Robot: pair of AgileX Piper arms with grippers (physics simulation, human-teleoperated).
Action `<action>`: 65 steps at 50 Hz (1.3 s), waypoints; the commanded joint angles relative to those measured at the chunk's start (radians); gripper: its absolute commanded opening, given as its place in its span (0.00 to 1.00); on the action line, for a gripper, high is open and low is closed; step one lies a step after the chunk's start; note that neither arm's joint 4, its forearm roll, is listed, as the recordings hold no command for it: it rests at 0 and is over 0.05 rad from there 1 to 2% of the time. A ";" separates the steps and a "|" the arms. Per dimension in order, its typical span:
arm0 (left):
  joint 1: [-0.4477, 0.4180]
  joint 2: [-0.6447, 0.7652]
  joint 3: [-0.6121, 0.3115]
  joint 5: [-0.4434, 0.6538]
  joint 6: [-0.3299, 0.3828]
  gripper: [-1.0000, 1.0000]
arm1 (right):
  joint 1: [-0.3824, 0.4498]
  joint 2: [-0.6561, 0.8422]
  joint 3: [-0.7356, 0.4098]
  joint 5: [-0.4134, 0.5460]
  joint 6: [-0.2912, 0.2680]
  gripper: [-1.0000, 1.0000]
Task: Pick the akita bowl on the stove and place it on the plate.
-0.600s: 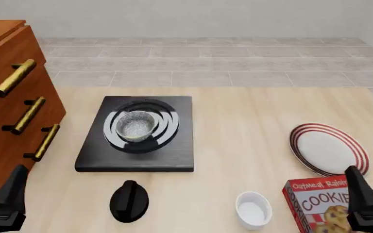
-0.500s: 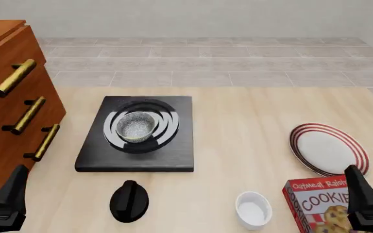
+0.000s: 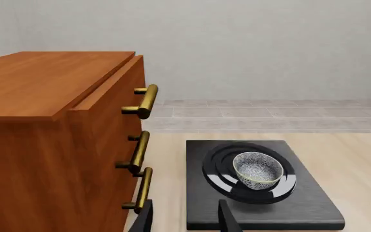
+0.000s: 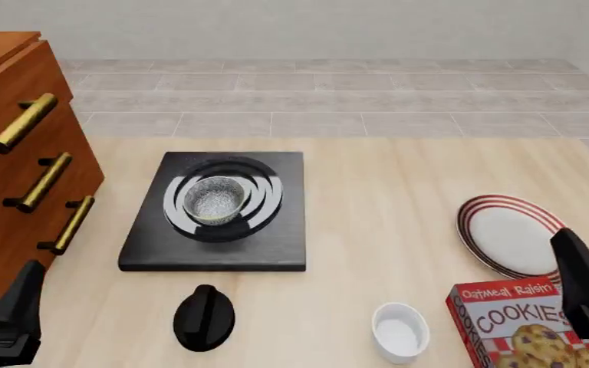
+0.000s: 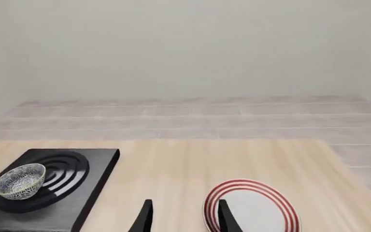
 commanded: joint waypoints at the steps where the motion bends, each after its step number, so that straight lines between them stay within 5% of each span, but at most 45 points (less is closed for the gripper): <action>1: 0.000 0.000 0.000 0.000 0.000 1.00 | 0.081 0.186 -0.102 -0.043 -0.010 1.00; 10: 0.000 0.000 0.000 0.000 0.000 1.00 | 0.180 0.391 -0.205 -0.091 -0.015 1.00; 14: 0.000 0.000 0.000 0.000 0.000 1.00 | 0.196 0.462 -0.242 -0.107 -0.057 1.00; 21: 0.000 0.000 0.000 0.000 0.000 1.00 | 0.242 0.584 -0.284 -0.159 -0.060 1.00; 23: 0.000 0.000 0.000 0.000 0.000 1.00 | 0.248 0.610 -0.293 -0.175 -0.022 1.00; 28: 0.000 0.000 0.000 0.000 0.000 1.00 | 0.249 0.752 -0.330 -0.224 -0.055 1.00; 35: 0.000 0.000 0.000 0.000 0.000 1.00 | 0.294 0.866 -0.417 -0.215 -0.093 1.00; 65: 0.000 0.000 0.000 0.000 0.000 1.00 | 0.462 1.249 -0.741 -0.177 -0.084 1.00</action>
